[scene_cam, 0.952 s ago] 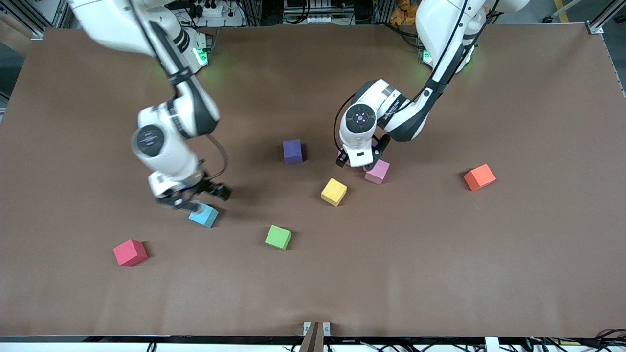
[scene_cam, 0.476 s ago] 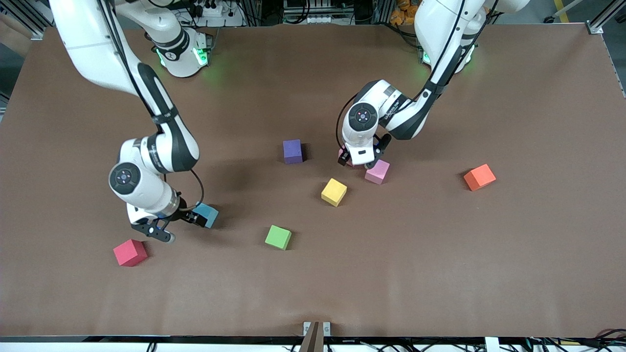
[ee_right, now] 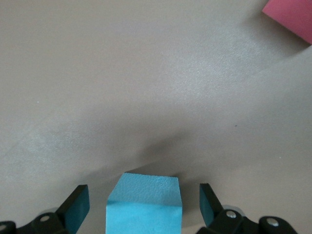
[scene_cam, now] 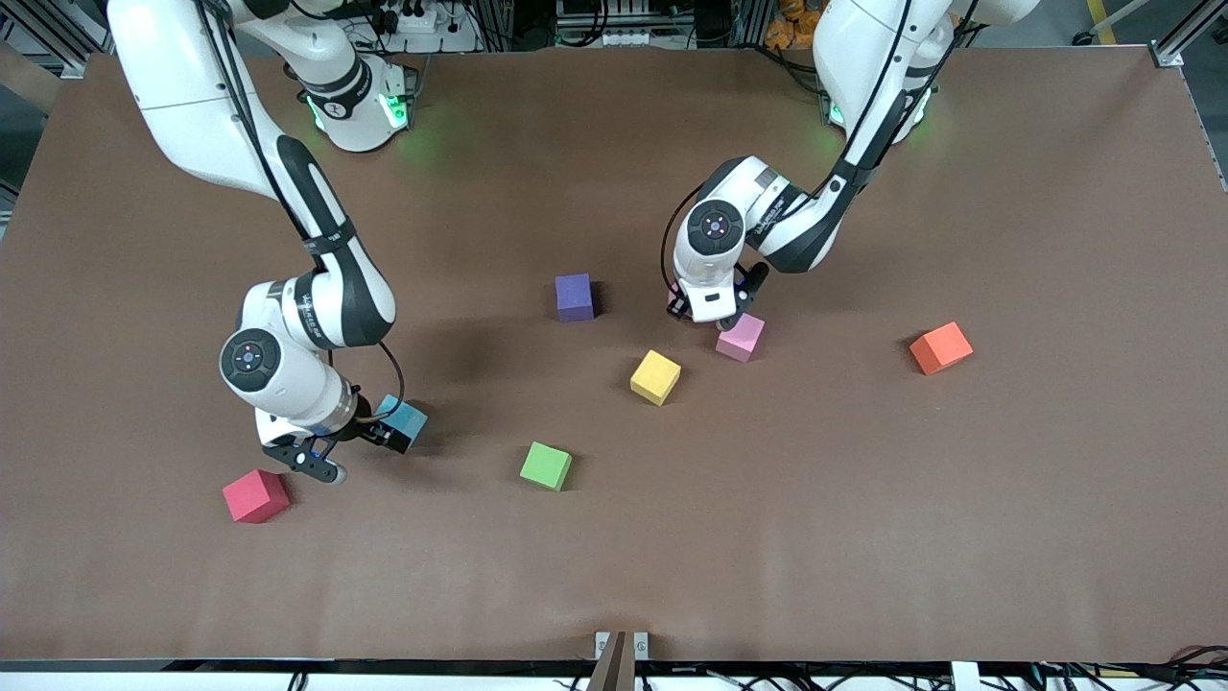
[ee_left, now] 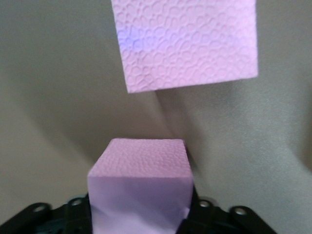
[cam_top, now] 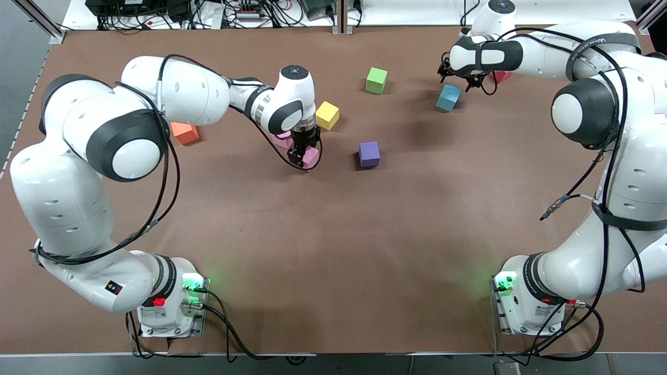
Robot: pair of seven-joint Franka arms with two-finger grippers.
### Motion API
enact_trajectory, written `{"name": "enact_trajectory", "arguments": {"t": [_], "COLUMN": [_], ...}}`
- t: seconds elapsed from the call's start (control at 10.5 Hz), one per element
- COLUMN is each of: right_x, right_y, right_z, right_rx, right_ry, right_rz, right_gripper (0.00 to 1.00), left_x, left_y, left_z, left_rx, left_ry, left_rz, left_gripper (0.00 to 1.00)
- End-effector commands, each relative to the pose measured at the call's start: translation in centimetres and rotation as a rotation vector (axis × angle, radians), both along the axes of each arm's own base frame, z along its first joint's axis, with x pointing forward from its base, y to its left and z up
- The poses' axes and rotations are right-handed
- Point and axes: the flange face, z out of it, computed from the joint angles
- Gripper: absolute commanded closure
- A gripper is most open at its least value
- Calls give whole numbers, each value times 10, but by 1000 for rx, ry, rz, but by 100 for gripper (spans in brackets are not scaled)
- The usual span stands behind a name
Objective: Arrange blocks into number 1
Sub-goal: 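Reach to the cyan block and grasp it with the right gripper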
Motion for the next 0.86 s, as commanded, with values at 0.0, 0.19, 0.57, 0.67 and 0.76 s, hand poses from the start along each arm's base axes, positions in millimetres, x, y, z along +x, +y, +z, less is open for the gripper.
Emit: {"name": "enact_trajectory", "arguments": {"t": [0.0,0.19,0.57,0.67,0.76], "right_x": [-5,-15,-13,-14,-18], "right_y": [12,13,13,17,30], "right_z": [-14,-27,-16,-3,12], "right_rx": [-7,3,12,14,11], "right_ry": [28,59,50,51,60], "right_rz": [-11,-24,-24,-5,49], "right_gripper": [0,16,58,57,55], "left_x": [0,-5,-29,-40,-59], "left_y": [1,-7,-54,-70,-87], "left_z": [12,39,80,87,90], "left_rx": [2,20,14,11,24], "left_ry": [-18,-29,-27,-22,-21], "left_rz": [10,98,348,422,480], "left_gripper": [100,100,100,100,100]}}
